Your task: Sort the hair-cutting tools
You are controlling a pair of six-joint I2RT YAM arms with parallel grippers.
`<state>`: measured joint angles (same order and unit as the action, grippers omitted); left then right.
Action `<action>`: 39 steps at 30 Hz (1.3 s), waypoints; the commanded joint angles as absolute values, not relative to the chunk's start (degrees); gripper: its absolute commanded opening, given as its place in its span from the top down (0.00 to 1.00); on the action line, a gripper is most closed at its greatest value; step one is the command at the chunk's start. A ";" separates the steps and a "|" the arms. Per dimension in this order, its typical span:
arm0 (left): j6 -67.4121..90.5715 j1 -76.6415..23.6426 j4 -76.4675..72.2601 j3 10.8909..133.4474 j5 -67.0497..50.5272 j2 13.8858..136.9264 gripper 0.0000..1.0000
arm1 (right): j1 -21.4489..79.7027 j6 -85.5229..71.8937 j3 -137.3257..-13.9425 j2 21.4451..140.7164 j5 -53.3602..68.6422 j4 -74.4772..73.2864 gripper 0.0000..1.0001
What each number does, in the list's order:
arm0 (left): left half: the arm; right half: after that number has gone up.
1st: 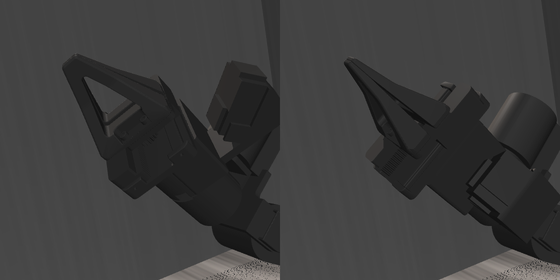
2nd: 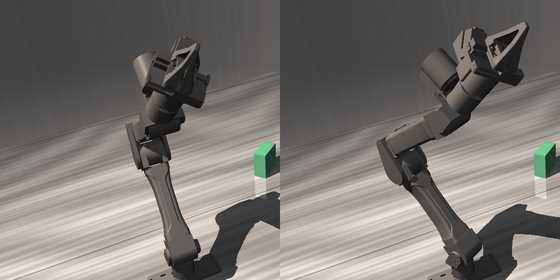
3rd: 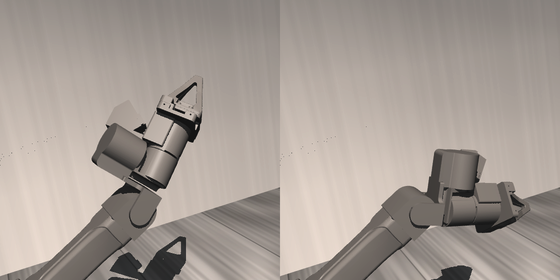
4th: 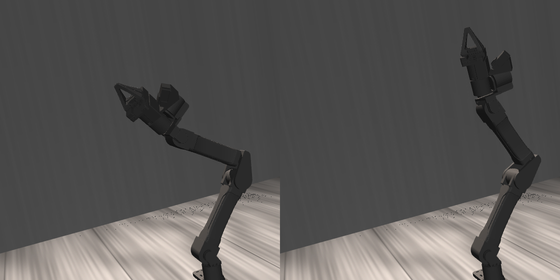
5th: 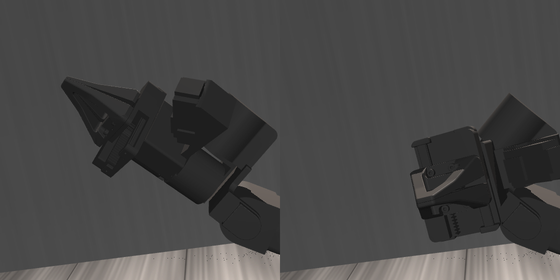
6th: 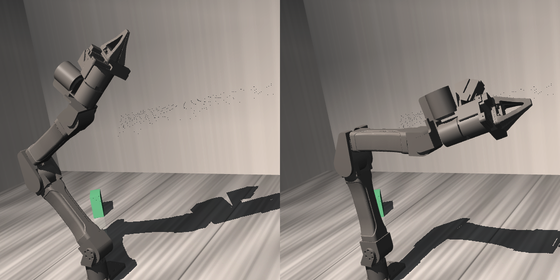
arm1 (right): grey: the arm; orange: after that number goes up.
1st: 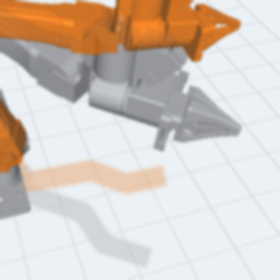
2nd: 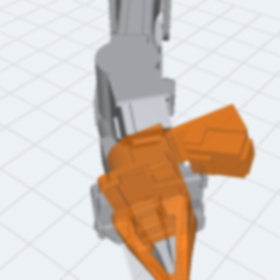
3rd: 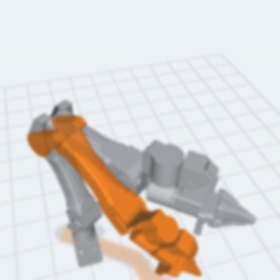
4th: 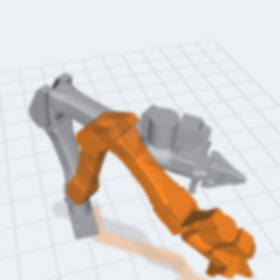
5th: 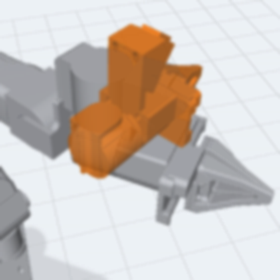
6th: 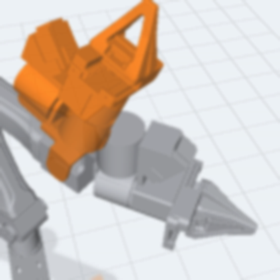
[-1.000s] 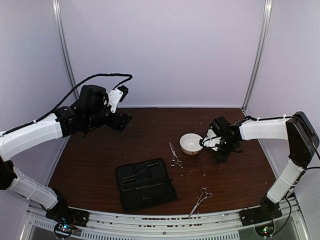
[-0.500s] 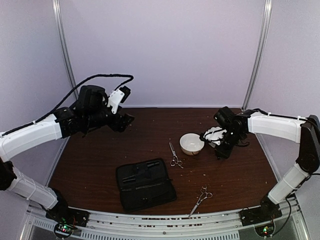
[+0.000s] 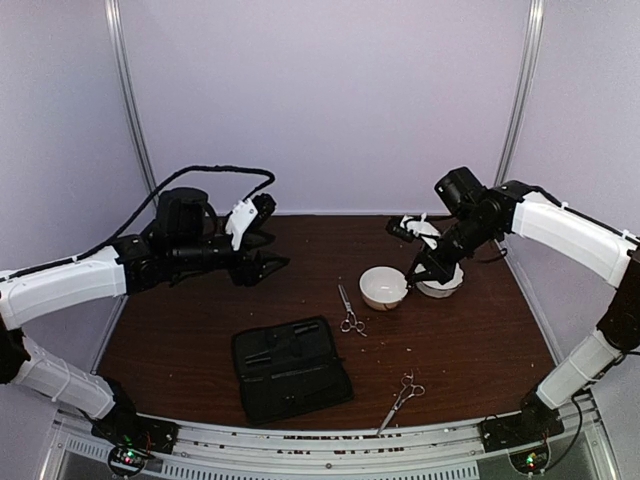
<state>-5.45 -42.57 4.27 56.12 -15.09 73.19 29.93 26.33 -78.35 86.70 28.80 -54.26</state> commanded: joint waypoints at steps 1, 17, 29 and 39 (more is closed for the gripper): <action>-5.06 -46.62 -4.79 53.49 -19.71 72.68 0.38 | 30.32 23.58 -80.39 82.46 45.67 -52.55 1.00; 3.78 -55.27 -17.63 58.78 -26.82 81.37 0.41 | 35.50 26.08 -85.86 82.14 69.67 -53.67 1.00; 2.43 -58.94 -15.11 66.08 -34.14 88.68 0.62 | 37.08 26.82 -82.47 78.39 66.80 -52.80 1.00; 0.54 -60.22 -11.70 69.23 -33.97 90.80 0.75 | 37.09 26.65 -82.05 78.88 65.90 -52.26 1.00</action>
